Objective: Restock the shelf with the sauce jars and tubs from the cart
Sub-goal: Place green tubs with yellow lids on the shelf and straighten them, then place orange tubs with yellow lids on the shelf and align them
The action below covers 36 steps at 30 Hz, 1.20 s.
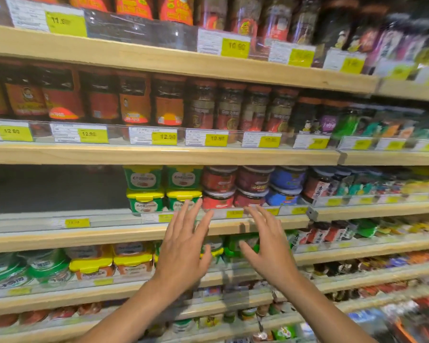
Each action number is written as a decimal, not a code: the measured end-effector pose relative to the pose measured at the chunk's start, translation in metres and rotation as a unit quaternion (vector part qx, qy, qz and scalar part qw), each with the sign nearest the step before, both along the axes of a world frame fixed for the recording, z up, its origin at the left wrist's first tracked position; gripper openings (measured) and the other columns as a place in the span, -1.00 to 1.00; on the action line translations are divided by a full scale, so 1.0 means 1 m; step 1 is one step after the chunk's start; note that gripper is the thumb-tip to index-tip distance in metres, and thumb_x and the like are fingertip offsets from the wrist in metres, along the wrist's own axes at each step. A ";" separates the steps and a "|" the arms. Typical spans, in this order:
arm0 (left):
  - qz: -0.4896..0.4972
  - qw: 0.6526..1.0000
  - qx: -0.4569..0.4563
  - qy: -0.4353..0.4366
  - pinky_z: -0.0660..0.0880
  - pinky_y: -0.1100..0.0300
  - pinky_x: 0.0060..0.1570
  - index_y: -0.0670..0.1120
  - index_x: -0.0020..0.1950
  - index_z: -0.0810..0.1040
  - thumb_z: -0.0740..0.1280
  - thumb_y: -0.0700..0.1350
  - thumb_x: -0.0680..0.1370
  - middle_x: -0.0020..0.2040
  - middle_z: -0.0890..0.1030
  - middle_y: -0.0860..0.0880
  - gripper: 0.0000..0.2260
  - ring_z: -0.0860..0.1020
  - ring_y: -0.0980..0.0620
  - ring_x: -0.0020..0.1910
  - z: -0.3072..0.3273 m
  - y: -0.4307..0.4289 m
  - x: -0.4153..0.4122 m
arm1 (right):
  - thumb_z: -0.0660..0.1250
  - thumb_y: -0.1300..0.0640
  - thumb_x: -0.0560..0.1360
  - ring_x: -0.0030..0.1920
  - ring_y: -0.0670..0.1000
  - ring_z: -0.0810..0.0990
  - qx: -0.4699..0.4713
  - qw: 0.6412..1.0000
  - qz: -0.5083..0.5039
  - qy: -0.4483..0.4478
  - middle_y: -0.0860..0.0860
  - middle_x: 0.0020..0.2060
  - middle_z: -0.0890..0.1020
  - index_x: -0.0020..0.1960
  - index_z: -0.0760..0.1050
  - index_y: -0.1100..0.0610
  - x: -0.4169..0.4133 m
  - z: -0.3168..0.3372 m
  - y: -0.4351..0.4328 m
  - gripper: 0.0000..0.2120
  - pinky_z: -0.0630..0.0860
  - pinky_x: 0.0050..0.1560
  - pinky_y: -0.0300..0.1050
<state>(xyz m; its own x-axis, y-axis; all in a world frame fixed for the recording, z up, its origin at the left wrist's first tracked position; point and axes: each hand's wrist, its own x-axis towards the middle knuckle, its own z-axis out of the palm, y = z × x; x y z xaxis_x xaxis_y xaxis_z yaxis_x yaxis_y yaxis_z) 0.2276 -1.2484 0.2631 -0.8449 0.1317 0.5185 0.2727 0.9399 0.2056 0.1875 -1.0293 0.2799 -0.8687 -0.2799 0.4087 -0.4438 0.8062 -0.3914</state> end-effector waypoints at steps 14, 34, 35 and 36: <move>-0.170 0.970 -0.160 -0.074 -0.02 -0.25 0.50 0.08 0.64 0.09 0.30 0.25 0.53 0.66 0.02 -0.09 -0.25 -0.01 -0.20 0.63 -0.090 0.263 0.029 | 0.30 -0.25 0.51 0.57 0.13 0.05 0.106 0.970 -0.199 -0.086 -0.01 0.59 0.05 0.59 0.06 -0.09 0.133 -0.086 0.291 -0.24 0.11 0.50 0.17; -0.385 0.880 -0.178 -0.213 0.19 -0.25 0.50 0.07 0.60 0.21 0.30 0.24 0.48 0.63 0.13 -0.05 -0.28 0.13 -0.17 0.61 -0.173 0.630 -0.054 | 0.34 -0.28 0.44 0.55 0.03 0.11 -0.110 0.830 -0.488 -0.245 -0.02 0.56 0.16 0.57 0.13 -0.01 0.165 -0.177 0.594 -0.18 0.15 0.51 0.00; -0.389 0.879 -0.173 -0.215 0.20 -0.23 0.50 0.07 0.59 0.23 0.28 0.26 0.48 0.63 0.15 -0.06 -0.29 0.14 -0.16 0.61 -0.177 0.646 -0.065 | 0.35 -0.28 0.43 0.55 0.03 0.12 -0.113 0.822 -0.497 -0.253 -0.02 0.56 0.15 0.57 0.12 0.00 0.158 -0.180 0.608 -0.17 0.15 0.51 0.00; -0.393 0.874 -0.171 -0.229 0.25 -0.22 0.46 0.06 0.58 0.26 0.27 0.28 0.47 0.61 0.22 -0.08 -0.29 0.18 -0.15 0.59 -0.181 0.662 -0.077 | 0.35 -0.26 0.44 0.55 0.03 0.12 -0.113 0.815 -0.504 -0.262 -0.02 0.56 0.15 0.57 0.11 0.00 0.152 -0.182 0.622 -0.17 0.15 0.51 -0.01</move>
<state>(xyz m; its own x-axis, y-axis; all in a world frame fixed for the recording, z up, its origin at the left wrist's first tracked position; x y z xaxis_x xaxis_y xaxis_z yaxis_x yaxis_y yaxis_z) 0.1507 -0.5861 0.0817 -0.5323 0.8459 -0.0333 0.8246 0.5271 0.2054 0.3391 -0.4076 0.0983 -0.6830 0.7148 -0.1505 0.6751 0.5390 -0.5037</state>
